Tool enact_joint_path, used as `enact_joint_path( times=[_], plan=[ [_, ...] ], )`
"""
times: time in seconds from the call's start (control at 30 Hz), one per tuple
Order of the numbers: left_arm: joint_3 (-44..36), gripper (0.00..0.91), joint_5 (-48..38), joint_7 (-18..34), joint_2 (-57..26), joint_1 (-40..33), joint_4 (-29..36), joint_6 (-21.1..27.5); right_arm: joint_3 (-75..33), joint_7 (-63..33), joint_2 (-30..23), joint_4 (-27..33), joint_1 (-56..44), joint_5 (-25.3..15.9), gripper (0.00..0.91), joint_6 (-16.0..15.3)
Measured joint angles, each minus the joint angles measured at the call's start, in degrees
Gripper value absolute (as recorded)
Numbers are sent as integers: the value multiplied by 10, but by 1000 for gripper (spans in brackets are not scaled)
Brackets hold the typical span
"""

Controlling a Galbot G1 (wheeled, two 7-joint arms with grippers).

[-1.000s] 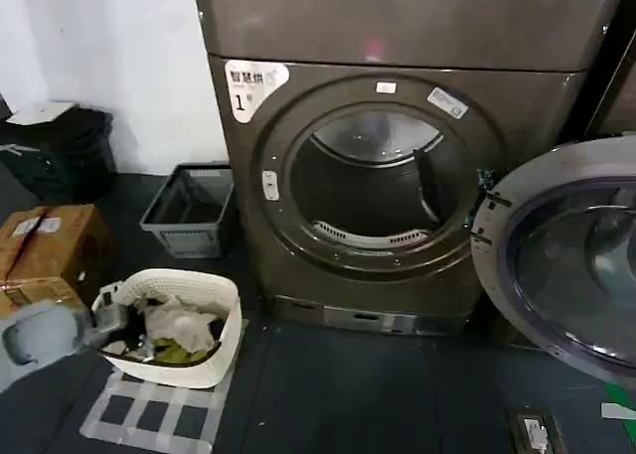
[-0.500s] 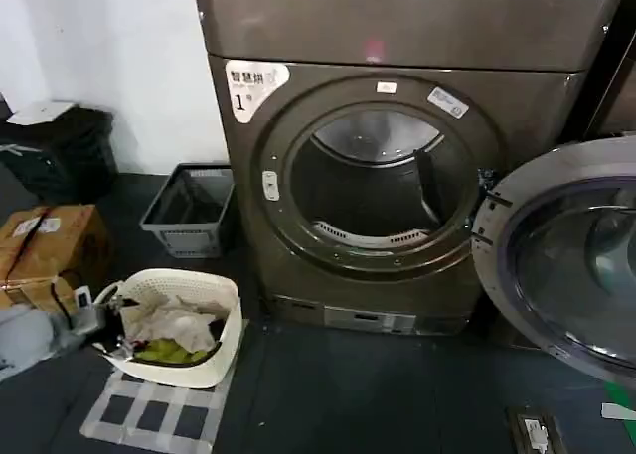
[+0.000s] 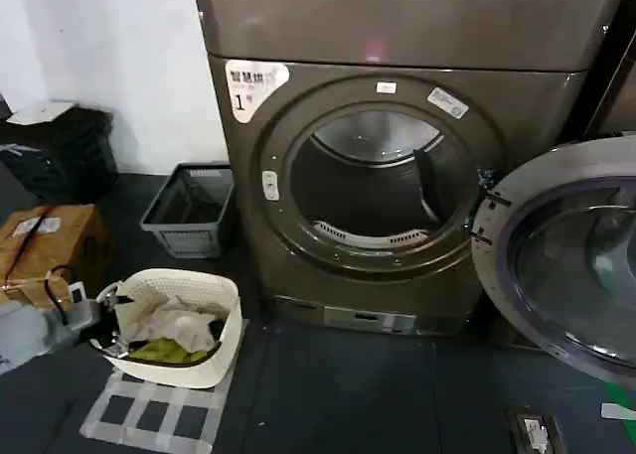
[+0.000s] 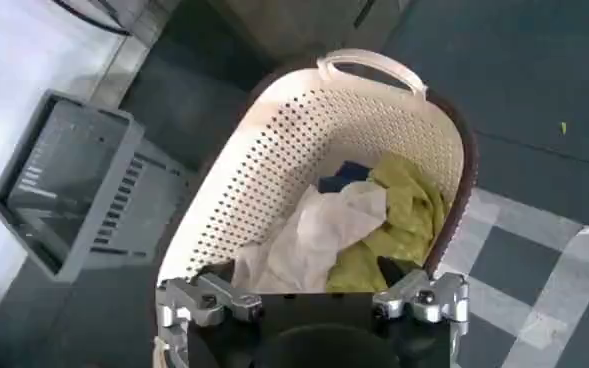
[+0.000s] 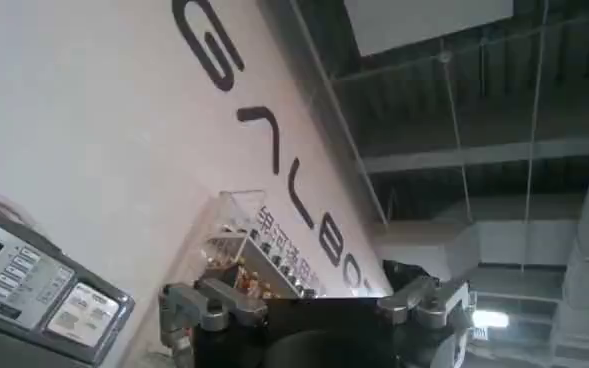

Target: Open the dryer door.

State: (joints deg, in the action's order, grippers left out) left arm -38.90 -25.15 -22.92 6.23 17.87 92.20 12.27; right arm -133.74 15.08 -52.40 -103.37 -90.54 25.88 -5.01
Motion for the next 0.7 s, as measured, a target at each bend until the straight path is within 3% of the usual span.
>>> enact_joint_path(
  times=[0.7],
  plan=[
    [5,907,4,-1,-12,2,10,-5,-2,1,0,0,3,0,907,-2]
  ],
)
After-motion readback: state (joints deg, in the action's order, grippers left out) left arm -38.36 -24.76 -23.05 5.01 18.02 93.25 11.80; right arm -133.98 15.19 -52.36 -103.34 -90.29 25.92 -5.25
